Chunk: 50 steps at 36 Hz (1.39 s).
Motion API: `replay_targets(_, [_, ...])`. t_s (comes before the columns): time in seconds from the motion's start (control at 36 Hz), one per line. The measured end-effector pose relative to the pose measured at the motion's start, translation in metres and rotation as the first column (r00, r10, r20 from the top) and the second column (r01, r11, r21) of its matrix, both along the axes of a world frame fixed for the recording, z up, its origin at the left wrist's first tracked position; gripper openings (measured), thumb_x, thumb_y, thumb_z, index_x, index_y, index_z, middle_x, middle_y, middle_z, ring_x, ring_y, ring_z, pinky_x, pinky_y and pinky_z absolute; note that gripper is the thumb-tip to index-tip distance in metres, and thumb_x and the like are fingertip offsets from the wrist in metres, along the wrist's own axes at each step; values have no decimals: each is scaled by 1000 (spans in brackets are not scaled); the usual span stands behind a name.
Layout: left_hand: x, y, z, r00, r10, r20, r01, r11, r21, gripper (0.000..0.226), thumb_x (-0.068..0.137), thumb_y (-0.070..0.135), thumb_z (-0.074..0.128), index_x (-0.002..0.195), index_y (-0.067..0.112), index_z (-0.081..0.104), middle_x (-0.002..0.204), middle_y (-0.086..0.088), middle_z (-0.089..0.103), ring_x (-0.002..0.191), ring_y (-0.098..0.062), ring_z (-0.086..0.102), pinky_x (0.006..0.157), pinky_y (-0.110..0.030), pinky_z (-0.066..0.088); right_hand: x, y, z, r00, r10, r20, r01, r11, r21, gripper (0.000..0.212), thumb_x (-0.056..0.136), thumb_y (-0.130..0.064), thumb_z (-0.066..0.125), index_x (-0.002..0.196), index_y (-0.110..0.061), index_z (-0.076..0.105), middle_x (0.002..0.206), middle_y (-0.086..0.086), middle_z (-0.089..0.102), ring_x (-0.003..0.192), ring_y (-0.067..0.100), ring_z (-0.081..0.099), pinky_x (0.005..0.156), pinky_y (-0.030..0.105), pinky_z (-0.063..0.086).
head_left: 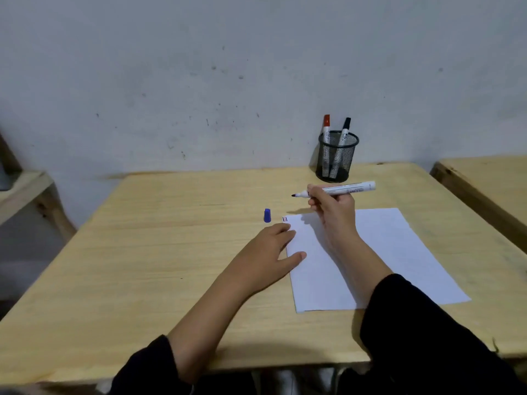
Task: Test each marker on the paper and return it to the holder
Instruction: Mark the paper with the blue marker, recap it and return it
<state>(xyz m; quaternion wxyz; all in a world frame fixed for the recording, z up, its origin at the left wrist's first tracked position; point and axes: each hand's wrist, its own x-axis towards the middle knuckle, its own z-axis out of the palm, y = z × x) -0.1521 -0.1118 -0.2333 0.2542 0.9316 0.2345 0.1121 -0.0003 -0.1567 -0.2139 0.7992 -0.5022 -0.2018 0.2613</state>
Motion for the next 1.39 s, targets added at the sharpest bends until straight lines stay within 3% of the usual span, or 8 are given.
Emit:
replay_targets(0.11, [1,4,2,999,16,44,-15,999,-32,45,88,45,57,120,13,59,131,9,48,120,-6,46,97,-25,42,5,-6,7,996,23,91,-23,1000,-9,8,83,-1,65,78,-6,61,71,9,58,51,4,56,55,13,48])
replay_targets(0.31, [4,20,16,953,176,246,-174,984,-33,40,88,38,56,125,22,55,119,18,45,110,1,42,86,-15,33,13,-22,23,992,100,83,-104,993,46,13,82,3,65,77,-9,61,61,-2,65,53,6,59,56,13,50])
replay_targets(0.47, [16,42,22,962,245,119,-236,968,-79,42,91,38,49,131,25,50,122,10,44,103,-1,44,84,-23,36,17,-34,35,983,141,115,-148,987,62,16,82,6,64,77,-9,60,57,-5,64,53,5,58,57,14,51])
replay_targets(0.67, [30,51,22,960,270,68,-271,963,0,18,89,10,51,87,5,69,90,-5,58,85,-23,58,69,-27,40,20,-44,39,978,138,154,-149,987,65,19,80,6,65,73,-11,62,68,3,65,57,10,57,60,17,50])
replay_targets(0.75, [30,46,28,926,330,184,-298,937,-180,17,85,5,55,75,3,69,82,-11,69,72,-18,62,63,-26,43,21,-48,41,978,136,158,-148,986,70,17,81,6,64,75,-9,61,72,7,65,58,10,57,60,17,49])
replay_targets(0.86, [30,35,43,818,421,392,-175,831,-528,10,86,9,64,80,10,72,80,2,71,71,-8,62,61,-7,45,22,-49,43,981,127,144,-140,987,83,16,81,7,64,76,-8,62,72,7,65,59,10,59,59,17,50])
replay_targets(1.0, [34,26,58,733,473,488,108,628,-771,8,86,12,66,91,12,73,92,-2,73,85,-9,70,84,-17,53,18,-47,47,980,139,140,-156,981,115,19,81,7,64,74,-10,62,72,6,67,58,9,59,59,17,50])
replay_targets(1.39, [40,8,74,701,481,526,320,447,-835,11,86,6,63,94,6,71,88,-1,73,76,-4,69,74,-11,54,12,-51,59,972,176,157,-199,970,142,16,81,7,62,76,-8,60,71,10,63,55,10,57,57,16,48])
